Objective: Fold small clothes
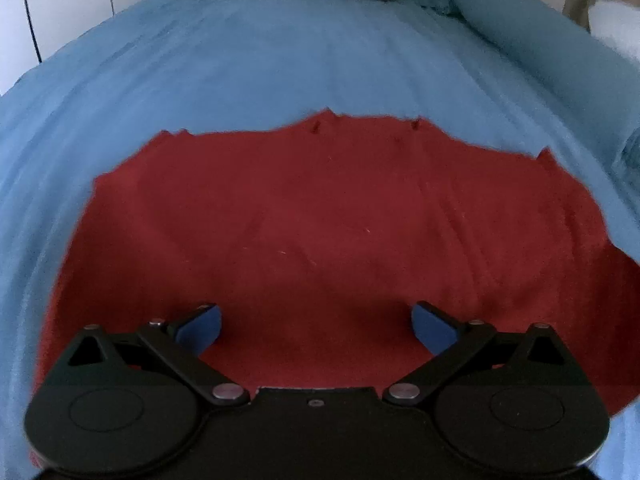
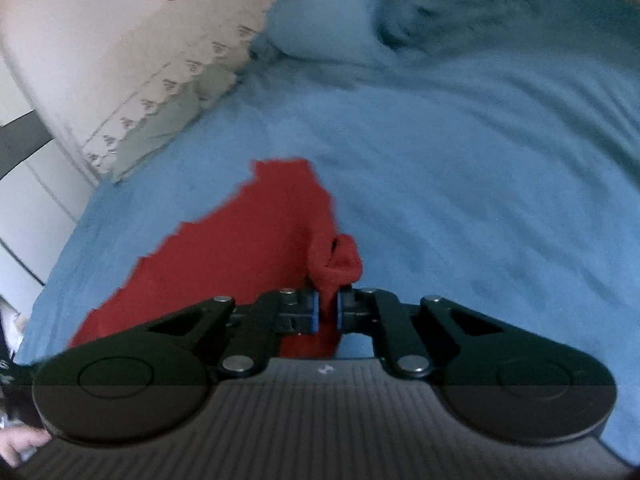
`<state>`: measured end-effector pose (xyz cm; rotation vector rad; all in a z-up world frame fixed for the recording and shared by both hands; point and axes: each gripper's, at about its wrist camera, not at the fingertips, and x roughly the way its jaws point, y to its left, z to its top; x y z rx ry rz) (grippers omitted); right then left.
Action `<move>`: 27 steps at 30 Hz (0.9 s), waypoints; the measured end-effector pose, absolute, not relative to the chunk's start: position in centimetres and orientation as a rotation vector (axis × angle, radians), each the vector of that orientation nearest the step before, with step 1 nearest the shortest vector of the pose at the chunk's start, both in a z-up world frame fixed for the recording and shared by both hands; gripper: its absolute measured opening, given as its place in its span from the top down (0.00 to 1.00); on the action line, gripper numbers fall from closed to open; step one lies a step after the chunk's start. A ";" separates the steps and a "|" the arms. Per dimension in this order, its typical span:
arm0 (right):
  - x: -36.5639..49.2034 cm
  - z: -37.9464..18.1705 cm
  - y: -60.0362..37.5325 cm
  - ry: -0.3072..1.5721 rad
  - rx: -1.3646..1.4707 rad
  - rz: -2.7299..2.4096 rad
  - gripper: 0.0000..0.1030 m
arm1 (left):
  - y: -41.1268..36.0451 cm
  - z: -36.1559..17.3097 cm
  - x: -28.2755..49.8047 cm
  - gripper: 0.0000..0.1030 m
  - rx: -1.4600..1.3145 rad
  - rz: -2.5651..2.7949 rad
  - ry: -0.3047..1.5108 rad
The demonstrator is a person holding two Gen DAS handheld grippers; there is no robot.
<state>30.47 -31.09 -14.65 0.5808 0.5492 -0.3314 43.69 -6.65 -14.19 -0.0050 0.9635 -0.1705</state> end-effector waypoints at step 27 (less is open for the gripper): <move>39.7 -13.4 0.6 0.710 0.061 0.564 0.79 | 12.9 -14.8 32.7 0.00 -0.002 -0.179 0.966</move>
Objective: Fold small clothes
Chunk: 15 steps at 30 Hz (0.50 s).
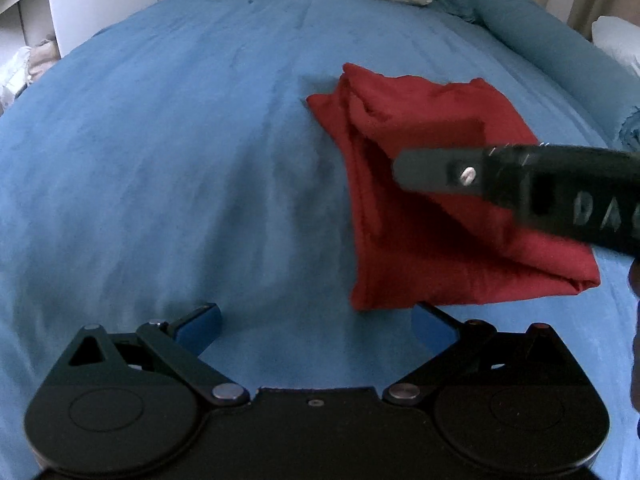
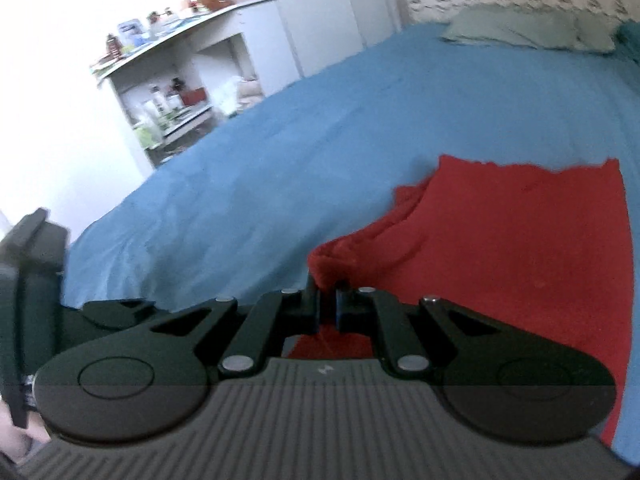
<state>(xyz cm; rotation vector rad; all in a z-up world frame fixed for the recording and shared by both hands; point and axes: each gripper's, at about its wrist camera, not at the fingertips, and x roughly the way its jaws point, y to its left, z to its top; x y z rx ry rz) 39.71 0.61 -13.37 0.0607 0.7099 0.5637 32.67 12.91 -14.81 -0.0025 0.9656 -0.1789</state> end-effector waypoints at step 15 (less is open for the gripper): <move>34.4 -10.5 -5.2 0.557 -0.016 0.387 0.20 | 13.0 -11.4 31.3 0.00 -0.051 -0.250 0.912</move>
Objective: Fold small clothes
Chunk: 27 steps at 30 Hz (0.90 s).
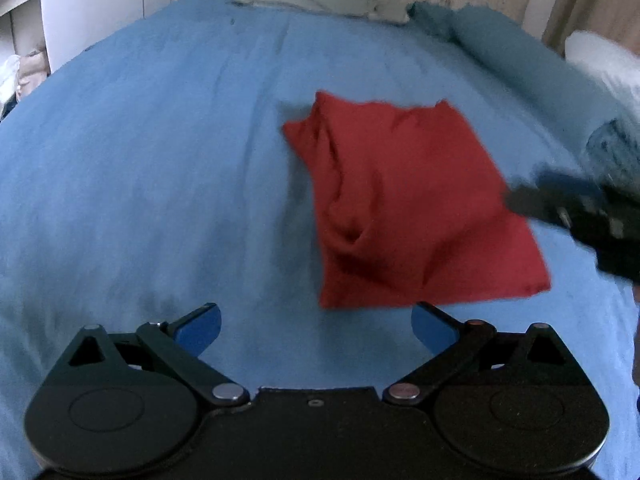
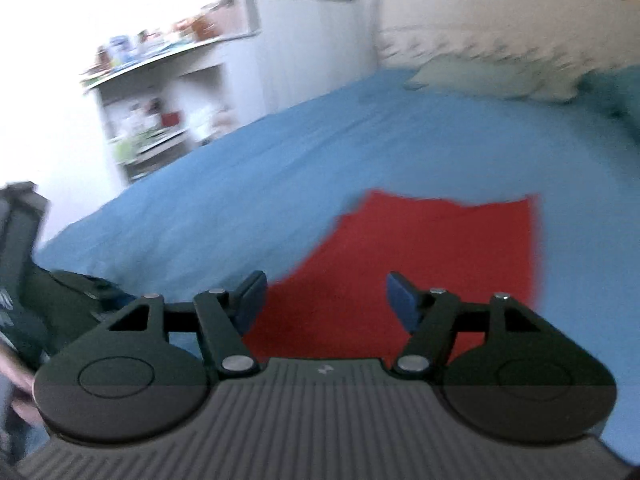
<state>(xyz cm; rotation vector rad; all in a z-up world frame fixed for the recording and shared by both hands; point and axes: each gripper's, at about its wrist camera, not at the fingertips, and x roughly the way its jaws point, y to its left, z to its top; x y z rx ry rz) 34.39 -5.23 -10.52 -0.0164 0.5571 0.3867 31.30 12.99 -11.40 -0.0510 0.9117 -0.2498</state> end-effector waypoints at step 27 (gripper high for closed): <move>32.8 -18.7 -13.9 0.726 -0.091 0.079 0.42 | 13.1 -15.4 35.3 0.00 -0.026 -0.066 0.957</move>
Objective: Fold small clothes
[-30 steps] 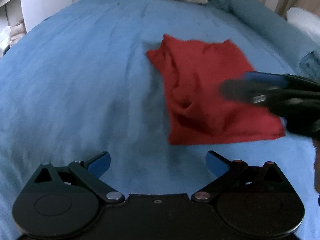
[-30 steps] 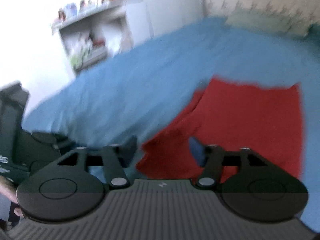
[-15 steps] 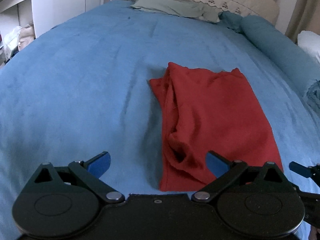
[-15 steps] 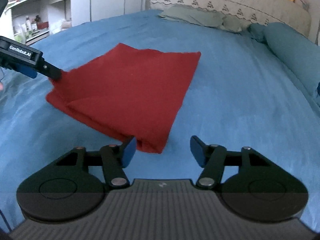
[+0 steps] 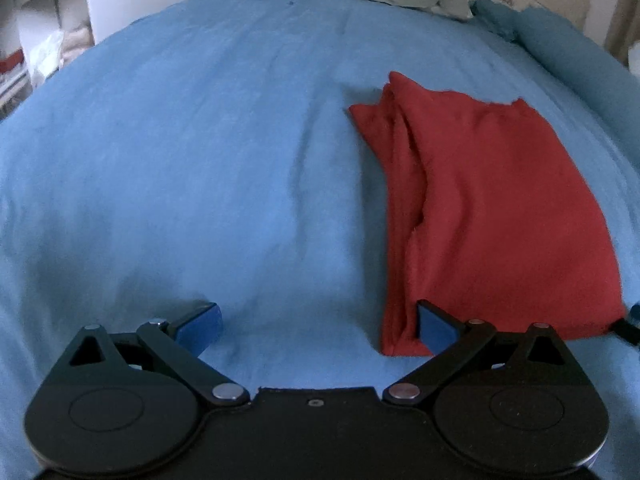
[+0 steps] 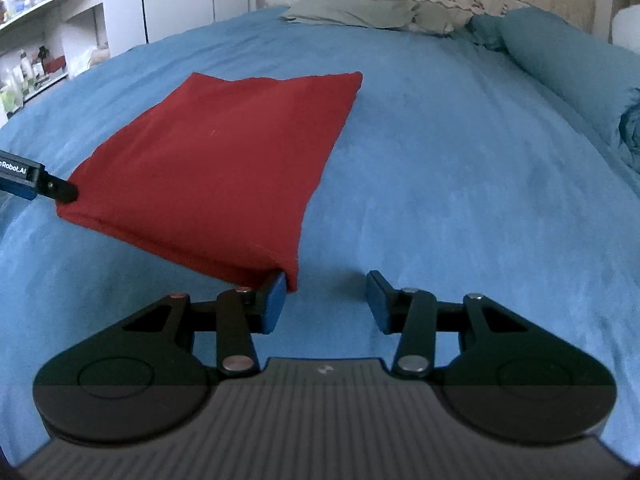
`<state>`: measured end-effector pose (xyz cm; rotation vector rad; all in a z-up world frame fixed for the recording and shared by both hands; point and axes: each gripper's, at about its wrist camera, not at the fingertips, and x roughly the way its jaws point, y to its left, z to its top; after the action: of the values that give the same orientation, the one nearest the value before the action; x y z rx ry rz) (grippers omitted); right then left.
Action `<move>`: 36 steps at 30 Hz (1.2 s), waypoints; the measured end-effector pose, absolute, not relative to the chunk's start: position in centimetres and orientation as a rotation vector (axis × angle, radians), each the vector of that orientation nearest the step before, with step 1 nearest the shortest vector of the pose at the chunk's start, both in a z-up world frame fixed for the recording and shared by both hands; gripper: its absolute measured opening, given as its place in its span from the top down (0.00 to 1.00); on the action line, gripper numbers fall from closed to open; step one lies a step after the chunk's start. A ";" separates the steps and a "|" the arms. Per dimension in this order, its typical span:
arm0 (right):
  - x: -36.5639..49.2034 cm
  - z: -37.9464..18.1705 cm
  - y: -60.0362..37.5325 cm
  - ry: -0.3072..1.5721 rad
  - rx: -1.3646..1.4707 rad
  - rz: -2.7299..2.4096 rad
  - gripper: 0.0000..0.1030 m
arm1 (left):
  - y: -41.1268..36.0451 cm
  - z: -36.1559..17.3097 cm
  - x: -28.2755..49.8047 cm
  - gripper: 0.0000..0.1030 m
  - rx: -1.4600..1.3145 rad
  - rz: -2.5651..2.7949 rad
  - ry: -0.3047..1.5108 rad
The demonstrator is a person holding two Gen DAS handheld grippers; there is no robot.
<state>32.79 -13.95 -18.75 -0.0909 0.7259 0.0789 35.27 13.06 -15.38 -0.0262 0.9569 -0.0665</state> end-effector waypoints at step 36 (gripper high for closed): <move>45.5 -13.5 -16.0 0.930 0.427 0.221 0.57 | 8.0 -10.9 47.7 0.76 -0.221 -0.346 1.071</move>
<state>45.48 -16.01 -13.54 0.4269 0.9303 0.2211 47.68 8.05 -10.89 -0.2213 1.0706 -0.3462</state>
